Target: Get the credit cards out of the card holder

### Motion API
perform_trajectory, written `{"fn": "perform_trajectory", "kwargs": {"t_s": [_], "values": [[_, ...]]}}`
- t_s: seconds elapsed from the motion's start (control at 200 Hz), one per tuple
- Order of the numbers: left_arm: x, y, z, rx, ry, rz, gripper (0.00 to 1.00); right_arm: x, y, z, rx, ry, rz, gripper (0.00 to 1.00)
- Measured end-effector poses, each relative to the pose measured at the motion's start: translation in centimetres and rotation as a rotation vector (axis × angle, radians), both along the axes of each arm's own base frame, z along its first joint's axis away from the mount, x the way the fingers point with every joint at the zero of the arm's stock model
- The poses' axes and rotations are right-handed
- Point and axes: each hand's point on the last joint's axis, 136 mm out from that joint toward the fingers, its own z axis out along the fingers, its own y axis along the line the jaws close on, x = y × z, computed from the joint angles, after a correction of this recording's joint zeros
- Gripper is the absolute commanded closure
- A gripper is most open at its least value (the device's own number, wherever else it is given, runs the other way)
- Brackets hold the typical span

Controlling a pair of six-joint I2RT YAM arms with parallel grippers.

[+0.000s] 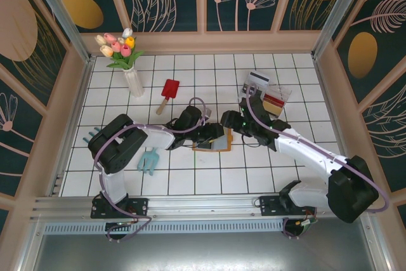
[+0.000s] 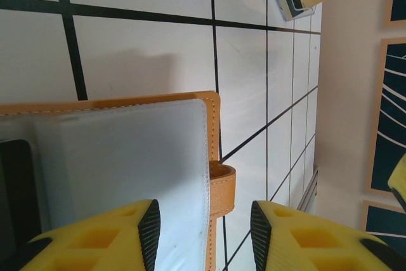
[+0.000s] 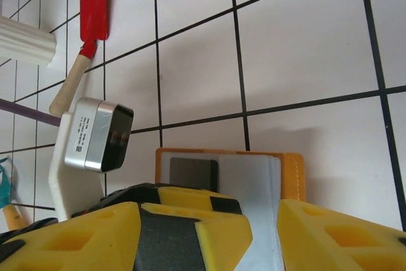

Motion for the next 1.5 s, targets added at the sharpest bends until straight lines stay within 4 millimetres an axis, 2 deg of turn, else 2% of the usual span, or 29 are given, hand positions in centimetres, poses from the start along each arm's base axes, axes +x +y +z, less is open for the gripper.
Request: {"fn": "perform_trajectory", "kwargs": {"t_s": [0.165,0.35,0.455,0.58,0.701,0.856,1.101,1.211,1.351,1.501], "values": [[0.4,1.7,0.0,0.089,-0.012,0.046,0.54,0.0,0.0,0.5,0.004,-0.032,0.015,0.36],[3.0,5.3,5.1,0.100,-0.133,0.150,0.51,-0.2,1.2,1.0,0.027,-0.054,0.063,0.36],[4.2,7.7,6.3,0.128,-0.174,0.218,0.50,-0.8,3.2,0.0,0.015,-0.035,0.126,0.37],[3.7,9.6,4.6,0.189,-0.149,0.245,0.58,-1.6,5.0,-2.6,0.004,0.038,0.184,0.47],[2.6,10.7,2.4,0.253,-0.108,0.244,0.64,-1.8,5.3,-5.1,-0.005,0.117,0.176,0.61],[1.9,11.5,0.8,0.288,-0.077,0.244,0.71,-1.8,5.8,-6.3,0.014,0.158,0.166,0.74],[1.3,11.1,-0.9,0.300,-0.030,0.212,0.74,-2.0,6.6,-7.3,0.059,0.213,0.162,0.83],[1.1,10.8,-1.6,0.298,-0.007,0.192,0.76,-2.1,6.6,-8.4,0.054,0.247,0.152,0.85],[1.4,10.0,-1.3,0.275,-0.006,0.174,0.78,-2.4,6.4,-9.7,0.036,0.287,0.136,0.85],[1.5,9.1,-0.9,0.245,-0.009,0.150,0.79,-2.6,6.2,-10.0,0.028,0.297,0.134,0.85]]}}
